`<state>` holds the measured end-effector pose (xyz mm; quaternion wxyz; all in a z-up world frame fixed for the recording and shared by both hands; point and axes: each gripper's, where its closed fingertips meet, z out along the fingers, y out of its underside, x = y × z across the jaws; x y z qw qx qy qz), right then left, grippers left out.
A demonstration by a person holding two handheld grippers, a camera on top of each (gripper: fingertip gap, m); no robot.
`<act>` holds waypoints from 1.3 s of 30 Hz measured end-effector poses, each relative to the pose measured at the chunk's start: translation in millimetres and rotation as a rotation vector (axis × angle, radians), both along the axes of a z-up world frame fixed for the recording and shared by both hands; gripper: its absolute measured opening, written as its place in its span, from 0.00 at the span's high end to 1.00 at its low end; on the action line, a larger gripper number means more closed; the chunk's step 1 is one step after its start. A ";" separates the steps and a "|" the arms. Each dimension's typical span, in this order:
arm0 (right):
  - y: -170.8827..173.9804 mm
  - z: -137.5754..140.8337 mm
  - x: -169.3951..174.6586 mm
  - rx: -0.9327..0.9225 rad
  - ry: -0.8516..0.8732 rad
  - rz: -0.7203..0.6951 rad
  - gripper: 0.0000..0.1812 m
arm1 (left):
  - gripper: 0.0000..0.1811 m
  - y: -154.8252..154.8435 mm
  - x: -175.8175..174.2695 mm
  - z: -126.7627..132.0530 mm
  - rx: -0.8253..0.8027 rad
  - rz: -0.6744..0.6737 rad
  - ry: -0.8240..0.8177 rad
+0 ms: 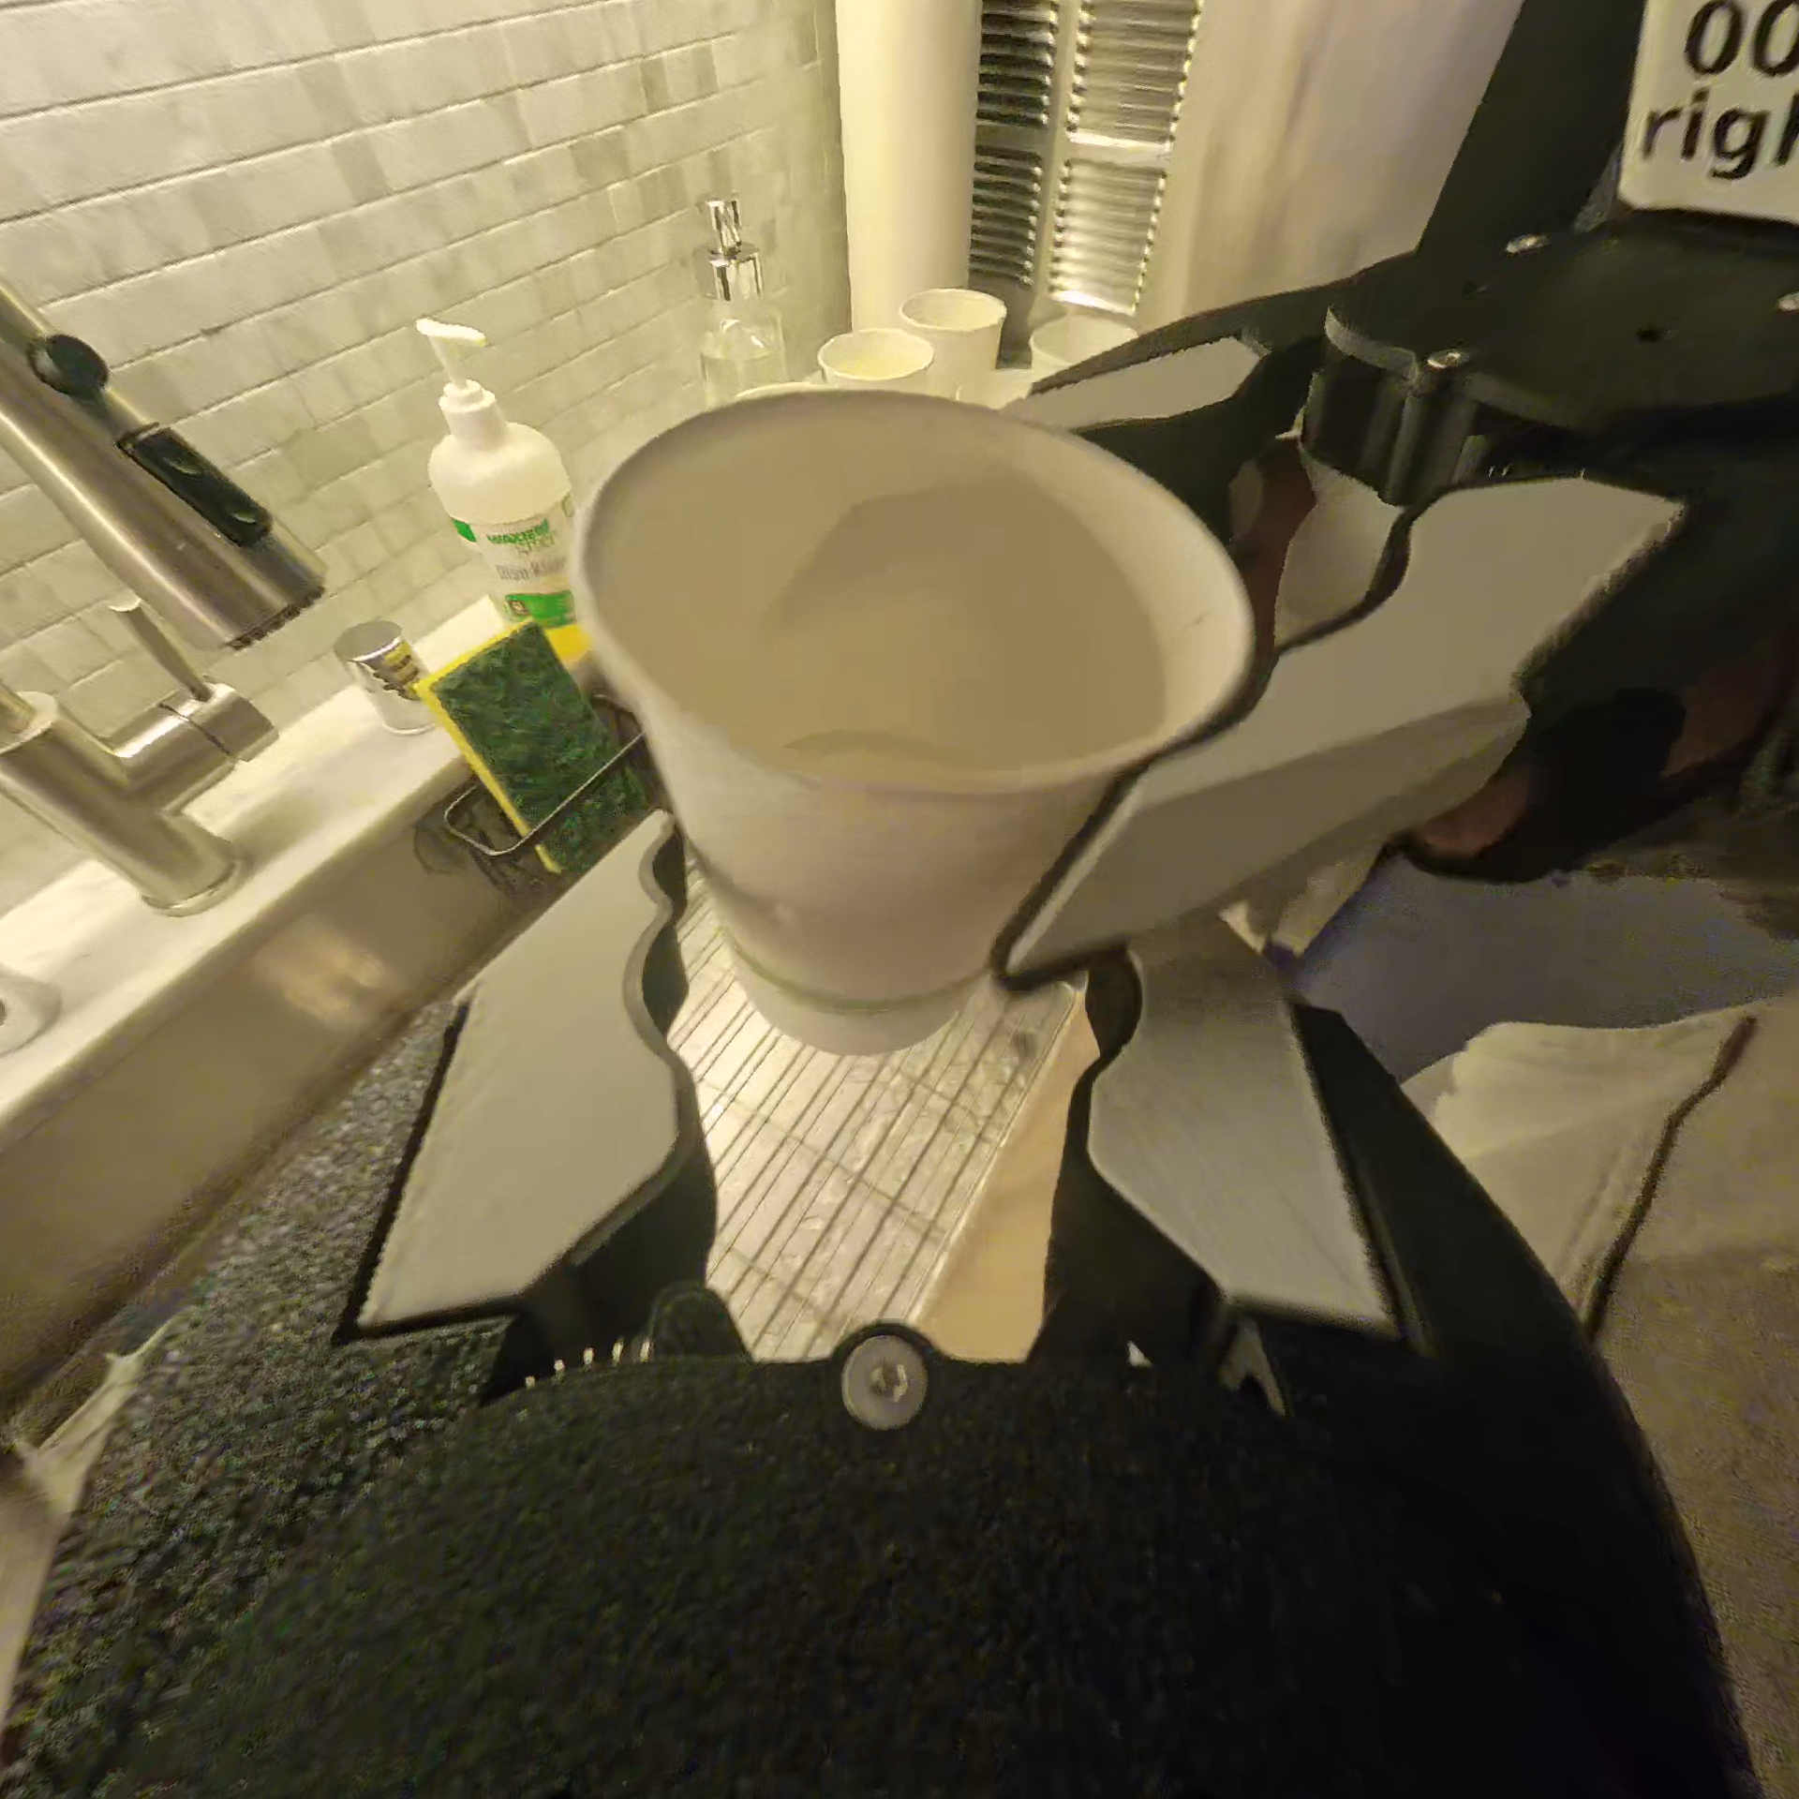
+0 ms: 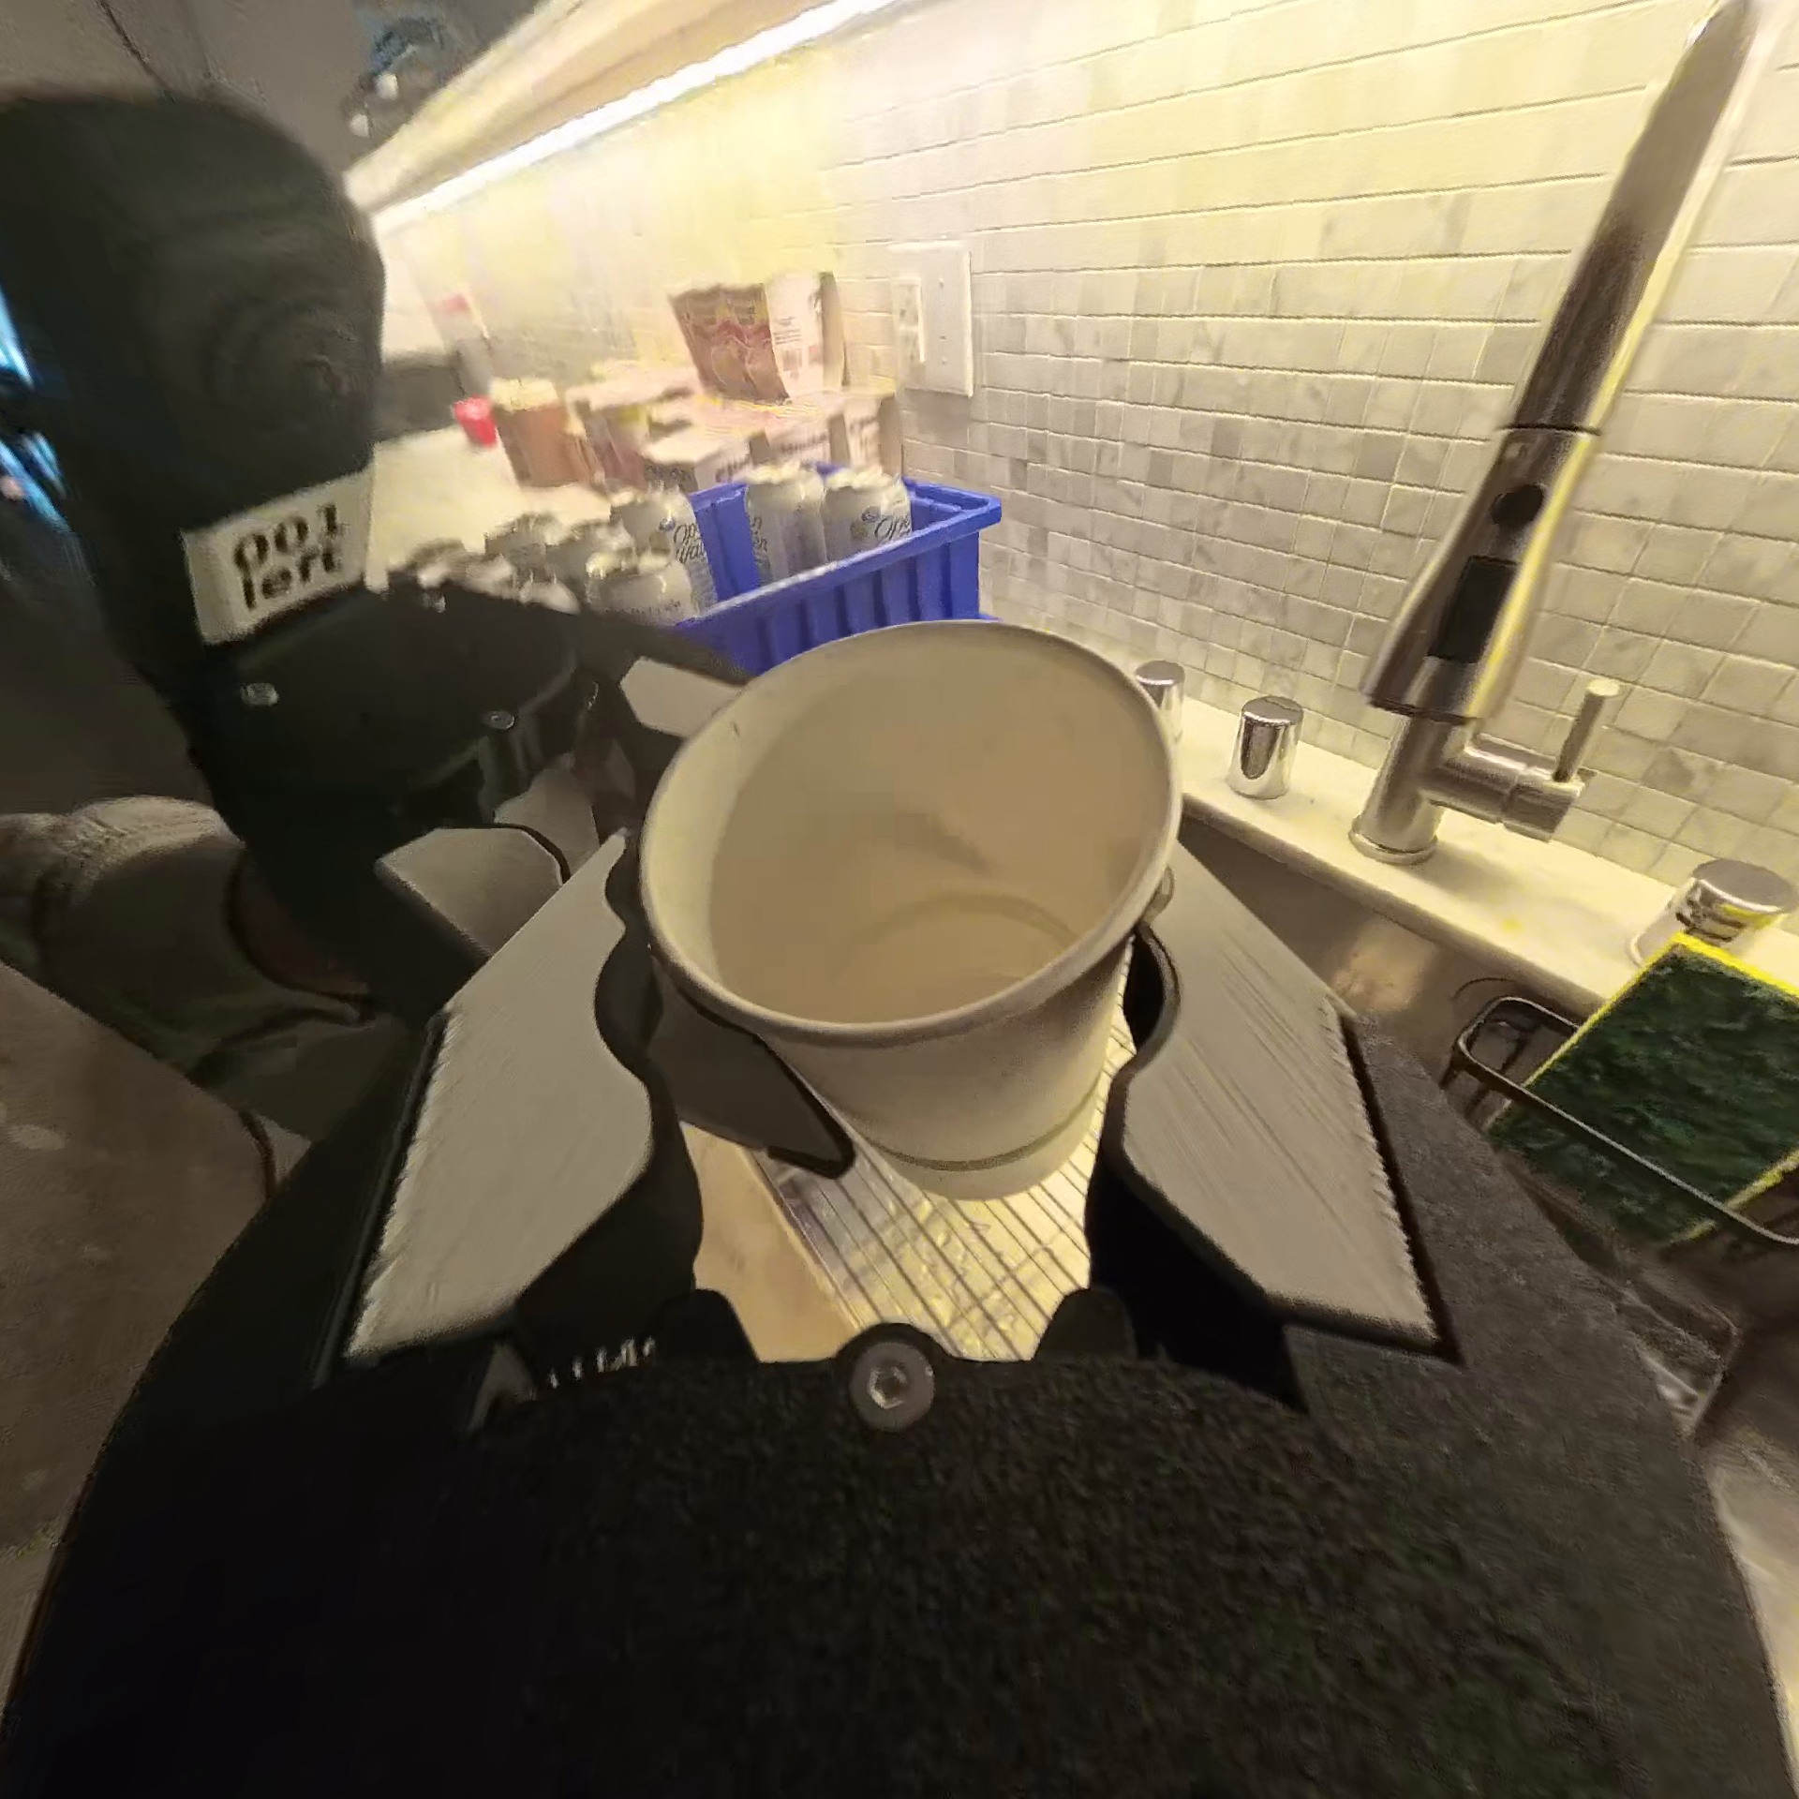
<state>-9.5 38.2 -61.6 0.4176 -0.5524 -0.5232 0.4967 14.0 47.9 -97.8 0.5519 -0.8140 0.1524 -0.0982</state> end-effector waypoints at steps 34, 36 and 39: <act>202.2 -159.6 260.6 -0.047 -0.334 -0.843 0.41 | 0.55 -44.3 -144.6 6.2 0.020 0.362 -0.149; 177.9 -145.6 259.4 -0.061 -0.301 -0.835 0.44 | 0.57 -61.3 -182.2 20.5 0.010 0.429 -0.127; 134.5 -135.9 234.3 -0.087 -0.267 -0.748 0.47 | 0.58 -91.2 -251.0 48.0 -0.035 0.535 -0.039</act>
